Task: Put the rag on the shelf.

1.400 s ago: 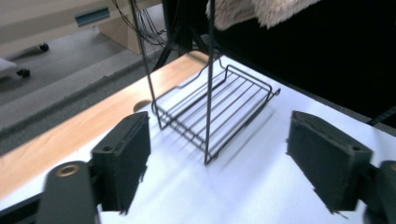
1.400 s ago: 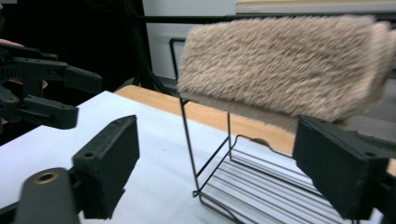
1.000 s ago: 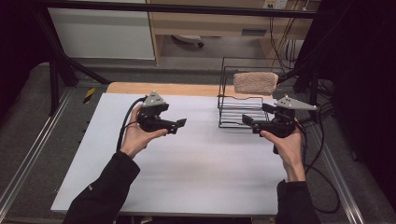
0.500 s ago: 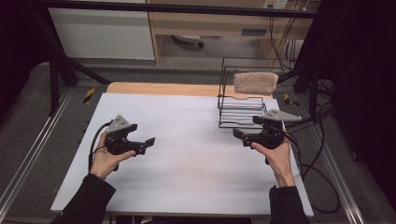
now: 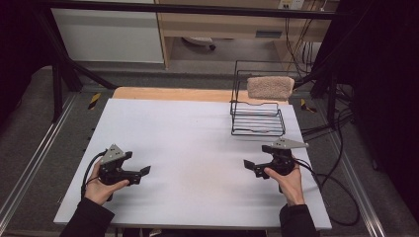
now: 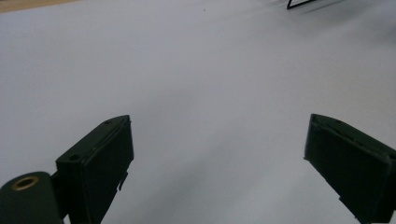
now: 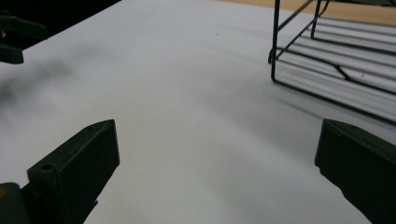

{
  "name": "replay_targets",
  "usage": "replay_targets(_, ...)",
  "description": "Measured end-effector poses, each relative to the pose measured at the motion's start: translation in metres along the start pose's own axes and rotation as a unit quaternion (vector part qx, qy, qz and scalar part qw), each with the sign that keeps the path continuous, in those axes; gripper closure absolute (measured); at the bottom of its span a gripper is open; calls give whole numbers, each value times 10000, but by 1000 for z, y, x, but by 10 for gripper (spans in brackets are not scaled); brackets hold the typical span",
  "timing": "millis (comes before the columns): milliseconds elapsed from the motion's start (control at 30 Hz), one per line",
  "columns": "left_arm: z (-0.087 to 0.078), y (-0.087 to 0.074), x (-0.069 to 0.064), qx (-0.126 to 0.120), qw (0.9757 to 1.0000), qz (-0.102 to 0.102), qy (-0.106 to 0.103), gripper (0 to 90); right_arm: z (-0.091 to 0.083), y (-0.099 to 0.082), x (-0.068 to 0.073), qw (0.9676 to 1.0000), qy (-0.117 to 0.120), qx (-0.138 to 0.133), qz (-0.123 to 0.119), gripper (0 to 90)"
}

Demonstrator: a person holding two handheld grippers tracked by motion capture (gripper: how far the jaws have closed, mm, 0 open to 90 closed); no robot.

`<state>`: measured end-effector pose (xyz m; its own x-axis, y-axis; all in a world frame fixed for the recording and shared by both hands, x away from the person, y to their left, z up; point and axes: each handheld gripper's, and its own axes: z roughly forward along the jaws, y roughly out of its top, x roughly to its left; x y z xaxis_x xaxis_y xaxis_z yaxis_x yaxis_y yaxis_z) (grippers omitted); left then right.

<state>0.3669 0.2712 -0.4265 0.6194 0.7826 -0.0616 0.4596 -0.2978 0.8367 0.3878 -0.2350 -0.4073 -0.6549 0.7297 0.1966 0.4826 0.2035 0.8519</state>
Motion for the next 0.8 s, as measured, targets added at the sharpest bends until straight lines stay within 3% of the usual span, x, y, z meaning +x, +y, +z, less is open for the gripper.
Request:
replay_targets(300,-3,-14,4,52,10000,26,-67,83,-6,-35,-8,9998,89,177,10,5)
replay_targets(500,-5,-21,6,123,9999,1,-82,82,-12,-50,-11,9994,9,328,68,5)
replay_targets(800,-3,-27,6,249,9997,18,-75,82,-16,-56,-14,9992,-32,391,91,5)
